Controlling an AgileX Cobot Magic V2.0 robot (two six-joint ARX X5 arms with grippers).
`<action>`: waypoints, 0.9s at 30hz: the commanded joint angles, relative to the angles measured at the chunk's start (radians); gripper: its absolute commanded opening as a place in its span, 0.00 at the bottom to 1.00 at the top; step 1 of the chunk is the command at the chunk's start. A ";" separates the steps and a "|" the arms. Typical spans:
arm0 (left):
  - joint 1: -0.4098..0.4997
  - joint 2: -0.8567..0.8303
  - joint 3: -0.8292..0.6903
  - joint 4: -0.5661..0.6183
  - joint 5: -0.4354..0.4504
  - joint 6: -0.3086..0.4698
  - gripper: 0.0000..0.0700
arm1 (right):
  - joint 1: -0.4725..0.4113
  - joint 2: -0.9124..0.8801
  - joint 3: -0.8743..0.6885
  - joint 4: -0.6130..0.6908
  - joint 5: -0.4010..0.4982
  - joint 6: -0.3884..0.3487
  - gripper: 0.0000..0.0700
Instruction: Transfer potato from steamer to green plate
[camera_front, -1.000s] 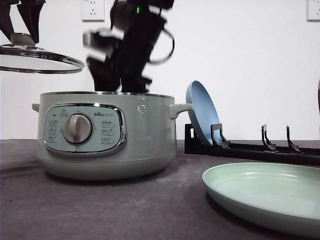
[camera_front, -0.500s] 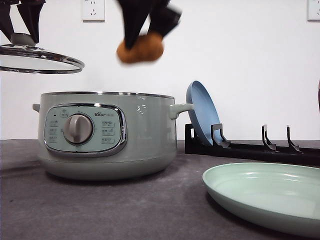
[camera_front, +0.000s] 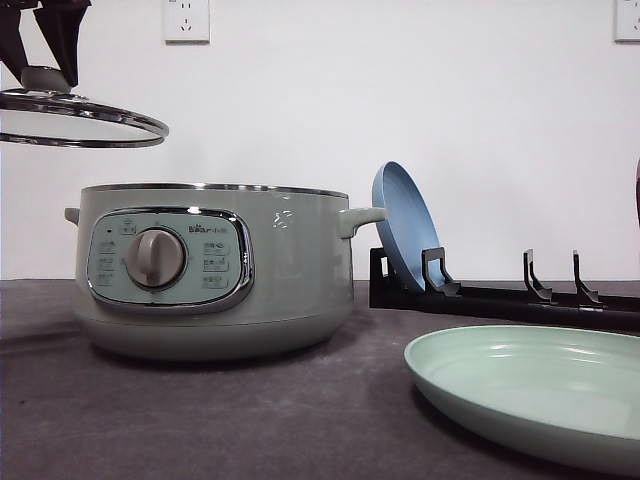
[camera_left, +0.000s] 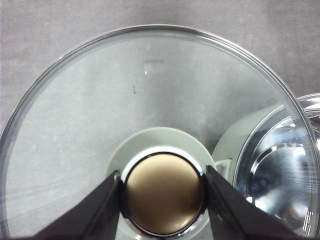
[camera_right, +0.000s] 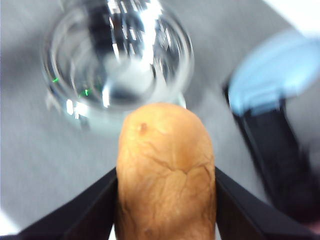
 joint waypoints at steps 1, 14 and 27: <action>0.001 0.002 0.048 0.027 0.000 -0.003 0.00 | 0.009 -0.041 -0.085 -0.071 0.001 0.052 0.39; 0.000 0.001 0.048 0.027 0.000 -0.005 0.00 | 0.009 -0.323 -0.762 0.313 -0.001 0.317 0.39; 0.000 0.002 0.048 0.028 0.000 -0.006 0.00 | 0.008 -0.276 -1.164 0.740 -0.028 0.404 0.39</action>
